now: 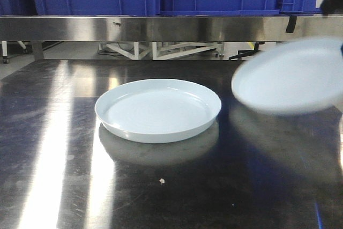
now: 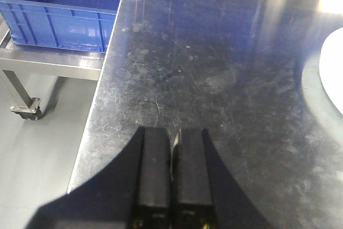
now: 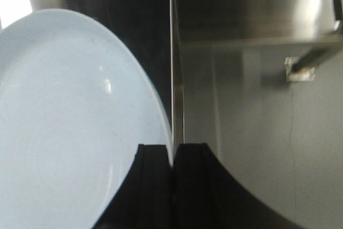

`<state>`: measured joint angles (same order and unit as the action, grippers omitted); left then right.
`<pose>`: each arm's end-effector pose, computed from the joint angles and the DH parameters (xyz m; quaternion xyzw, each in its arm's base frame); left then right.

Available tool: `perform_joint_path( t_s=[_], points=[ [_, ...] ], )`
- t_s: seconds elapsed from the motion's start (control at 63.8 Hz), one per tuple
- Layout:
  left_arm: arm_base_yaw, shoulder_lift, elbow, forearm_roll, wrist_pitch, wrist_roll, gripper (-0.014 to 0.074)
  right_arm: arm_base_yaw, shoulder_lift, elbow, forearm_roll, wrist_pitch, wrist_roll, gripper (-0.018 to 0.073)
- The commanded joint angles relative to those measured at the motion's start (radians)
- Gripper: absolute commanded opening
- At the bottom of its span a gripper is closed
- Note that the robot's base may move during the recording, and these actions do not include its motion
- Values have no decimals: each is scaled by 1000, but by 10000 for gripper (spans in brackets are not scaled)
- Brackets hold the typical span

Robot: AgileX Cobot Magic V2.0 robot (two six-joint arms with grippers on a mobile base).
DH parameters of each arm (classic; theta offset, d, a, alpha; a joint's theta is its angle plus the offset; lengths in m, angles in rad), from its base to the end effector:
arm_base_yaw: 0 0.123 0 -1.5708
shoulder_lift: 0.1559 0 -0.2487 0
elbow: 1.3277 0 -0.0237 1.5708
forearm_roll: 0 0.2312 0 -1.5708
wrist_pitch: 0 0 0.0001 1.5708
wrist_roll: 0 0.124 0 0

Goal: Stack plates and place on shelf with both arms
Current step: 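Grasp the plate rim with the right gripper and lift it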

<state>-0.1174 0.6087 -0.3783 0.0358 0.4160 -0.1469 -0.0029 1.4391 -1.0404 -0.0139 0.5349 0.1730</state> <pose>0.1569 -0.0167 0.2198 -0.0021 0.8747 -0.0497 0.4821 0.3155 -0.0018 0.2304 0.0778 0.9319 0.0247 0.3535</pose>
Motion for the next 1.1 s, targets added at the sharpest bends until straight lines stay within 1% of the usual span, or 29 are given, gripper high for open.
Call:
perform_joint_path(
  t_s=[0.0,0.063,0.157,0.282,0.392,0.502,0.627,0.69,0.769,0.8,0.816,0.878,0.925,1.082],
  points=[
    [1,-3,-30,2,-71,-3,87,17,-82,-68,-3,-40,-7,28],
    [1,-3,-30,2,-71,-3,87,46,-101,-98,14,-40,-7,28],
    [1,-3,-30,2,-71,-3,87,100,-103,-131,14,-38,-7,28],
    [1,-3,-30,2,-71,-3,87,211,-77,-160,19,-51,-7,28],
    [1,-3,-30,2,-71,-3,87,323,-20,-189,14,-67,-7,28],
    [1,-3,-30,2,-71,-3,87,402,48,-217,14,-78,-7,28],
    [1,-3,-30,2,-71,-3,87,447,121,-229,14,-74,-7,40],
    [1,-3,-30,2,-71,-3,87,457,155,-229,14,-68,-7,91],
    [1,-3,-30,2,-71,-3,87,462,189,-229,14,-58,-7,240],
    [1,-3,-30,2,-71,-3,87,462,197,-229,14,-54,-7,306],
    [1,-3,-30,2,-71,-3,87,462,206,-229,14,-52,-7,353],
    [1,-3,-30,2,-71,-3,87,462,229,-229,14,-40,-7,446],
    [1,-3,-30,2,-71,-3,87,462,241,-229,14,-28,-7,472],
    [1,-3,-30,2,-71,-3,87,462,287,-229,14,26,-7,469]
  ],
)
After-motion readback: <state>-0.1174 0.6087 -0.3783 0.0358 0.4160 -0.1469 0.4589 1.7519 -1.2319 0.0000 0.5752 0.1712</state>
